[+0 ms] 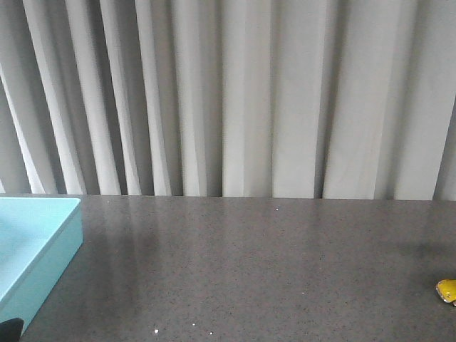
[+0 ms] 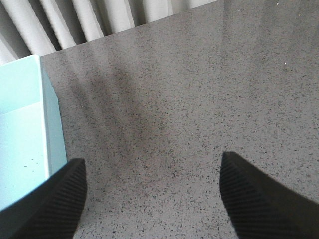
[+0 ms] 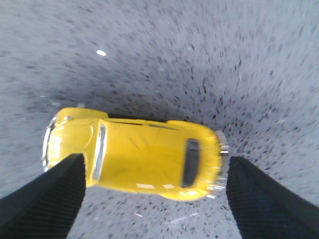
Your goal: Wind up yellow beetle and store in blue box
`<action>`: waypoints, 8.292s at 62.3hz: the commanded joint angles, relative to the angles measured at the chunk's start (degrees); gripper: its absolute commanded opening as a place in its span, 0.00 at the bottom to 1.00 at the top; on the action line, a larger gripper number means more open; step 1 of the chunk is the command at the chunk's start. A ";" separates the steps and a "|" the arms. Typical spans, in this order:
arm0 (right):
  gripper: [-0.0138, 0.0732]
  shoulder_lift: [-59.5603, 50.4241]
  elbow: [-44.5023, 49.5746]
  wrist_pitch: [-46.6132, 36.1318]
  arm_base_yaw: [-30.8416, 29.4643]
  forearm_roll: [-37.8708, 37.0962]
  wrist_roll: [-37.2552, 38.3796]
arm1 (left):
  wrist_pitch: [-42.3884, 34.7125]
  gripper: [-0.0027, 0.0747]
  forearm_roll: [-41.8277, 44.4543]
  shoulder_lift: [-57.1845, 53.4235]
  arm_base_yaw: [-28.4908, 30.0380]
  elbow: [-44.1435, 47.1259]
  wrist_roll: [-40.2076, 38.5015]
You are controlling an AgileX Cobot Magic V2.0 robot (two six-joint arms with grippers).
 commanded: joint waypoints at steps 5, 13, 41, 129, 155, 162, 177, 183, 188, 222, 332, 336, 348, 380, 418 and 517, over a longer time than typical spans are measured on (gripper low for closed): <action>0.81 -10.57 -1.54 2.39 0.53 10.71 -6.59 | -4.31 0.73 -0.59 -0.03 -0.40 -2.00 -0.06; 0.80 -16.45 -1.38 4.22 3.71 11.27 -3.98 | -4.31 0.73 -0.59 -0.03 -0.40 -2.00 -0.06; 0.74 -47.09 29.80 -10.68 23.81 2.52 8.69 | -4.31 0.73 -0.59 -0.03 -0.40 -2.00 -0.06; 0.74 -75.47 56.09 -5.71 26.01 -24.12 36.69 | -10.14 0.73 -8.09 0.26 -0.40 -2.00 -0.42; 0.74 -75.47 56.09 -5.71 26.01 -24.12 36.69 | -2.41 0.72 9.10 24.51 -0.34 -19.43 9.91; 0.74 -75.47 56.09 -5.71 26.01 -24.12 36.69 | 3.40 0.72 11.87 33.76 -0.34 -27.48 17.08; 0.74 -75.47 56.09 -5.71 26.01 -24.12 36.69 | 13.14 0.72 10.32 51.99 0.43 -44.73 31.53; 0.74 -75.47 56.09 -5.71 26.01 -24.12 36.69 | 16.92 0.72 6.48 57.93 2.40 -52.13 34.61; 0.74 -75.47 56.09 -5.85 26.01 -24.12 36.69 | 20.98 0.72 2.76 62.45 4.36 -57.60 38.21; 0.74 -75.47 56.09 -5.91 26.01 -24.12 36.69 | 32.67 0.72 -2.68 81.32 10.44 -77.65 48.13; 0.74 -75.47 56.09 -5.89 26.01 -24.12 36.69 | 39.41 0.35 -14.19 74.01 13.23 -85.51 37.25; 0.74 -75.47 56.09 -5.89 26.01 -24.12 36.69 | 39.27 0.35 -13.19 72.96 13.65 -85.51 34.41; 0.74 -75.47 56.09 -5.89 26.01 -24.12 36.69 | 39.24 0.35 -10.24 71.60 17.40 -85.51 25.48; 0.74 -75.47 56.09 -5.89 26.01 -24.12 36.69 | 39.46 0.35 -4.62 72.97 31.18 -85.27 12.71; 0.74 -75.47 56.09 -5.89 26.01 -24.12 36.69 | 40.51 0.35 -5.66 83.53 31.88 -85.27 9.86; 0.74 -75.47 56.09 -5.89 26.01 -24.12 36.69 | 40.51 0.70 -6.75 82.98 31.88 -85.32 9.87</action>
